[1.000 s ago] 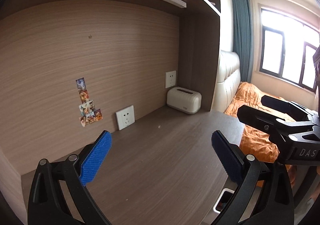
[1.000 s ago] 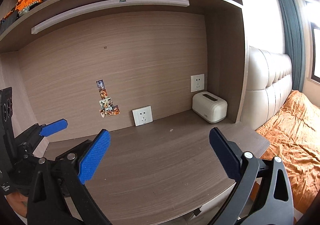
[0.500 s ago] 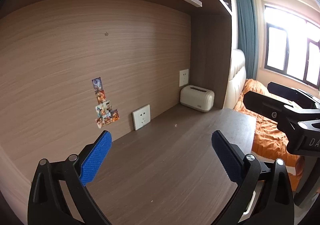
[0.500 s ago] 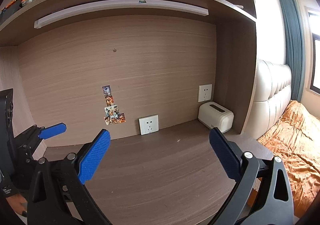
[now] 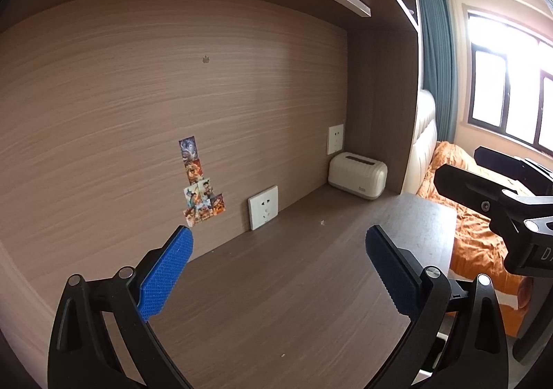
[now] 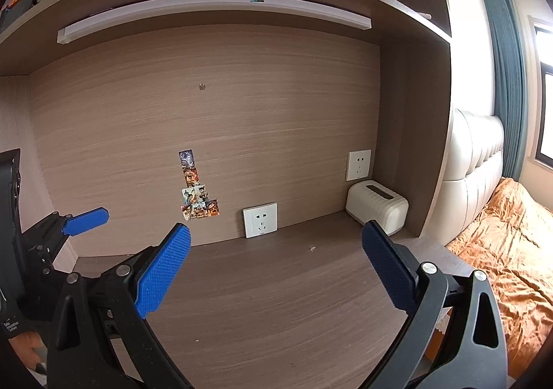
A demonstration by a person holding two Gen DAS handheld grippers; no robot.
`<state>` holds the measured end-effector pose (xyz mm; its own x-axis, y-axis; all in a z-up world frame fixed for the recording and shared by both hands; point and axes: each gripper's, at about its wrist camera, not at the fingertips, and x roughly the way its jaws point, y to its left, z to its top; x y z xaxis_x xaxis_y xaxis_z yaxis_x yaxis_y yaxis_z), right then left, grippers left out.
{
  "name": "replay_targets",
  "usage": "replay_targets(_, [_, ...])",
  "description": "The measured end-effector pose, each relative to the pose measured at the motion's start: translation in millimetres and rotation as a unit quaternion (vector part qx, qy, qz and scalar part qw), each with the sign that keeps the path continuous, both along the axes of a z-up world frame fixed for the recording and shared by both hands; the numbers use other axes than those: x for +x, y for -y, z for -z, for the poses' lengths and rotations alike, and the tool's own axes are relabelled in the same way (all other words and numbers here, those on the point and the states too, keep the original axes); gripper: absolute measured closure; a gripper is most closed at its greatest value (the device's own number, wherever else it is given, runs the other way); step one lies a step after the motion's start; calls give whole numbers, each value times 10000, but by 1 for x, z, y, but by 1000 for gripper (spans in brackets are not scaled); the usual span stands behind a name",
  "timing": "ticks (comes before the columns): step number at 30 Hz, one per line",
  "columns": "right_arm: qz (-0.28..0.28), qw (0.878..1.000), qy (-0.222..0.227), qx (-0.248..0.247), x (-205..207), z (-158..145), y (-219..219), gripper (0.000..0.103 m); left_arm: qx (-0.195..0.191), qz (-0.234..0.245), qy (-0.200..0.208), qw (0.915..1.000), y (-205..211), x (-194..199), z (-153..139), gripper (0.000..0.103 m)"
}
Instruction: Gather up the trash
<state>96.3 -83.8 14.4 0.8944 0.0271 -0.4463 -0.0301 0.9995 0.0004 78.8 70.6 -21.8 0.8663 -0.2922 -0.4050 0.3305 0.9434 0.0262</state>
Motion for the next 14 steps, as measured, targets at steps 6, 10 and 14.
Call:
replay_targets(6, [-14,10000,12,-22,4,-1,-5,4,-61,14,-24,10000,-7,3,0,5])
replay_targets(10, [10,10000,-6,-17,7,1,-6,4,-97,-31,-18,9999,-9,6,0,5])
replay_targets(14, [33,10000,-42,-22,8,3,-7,4,-134,-21,-15,9999,-11,9,1,5])
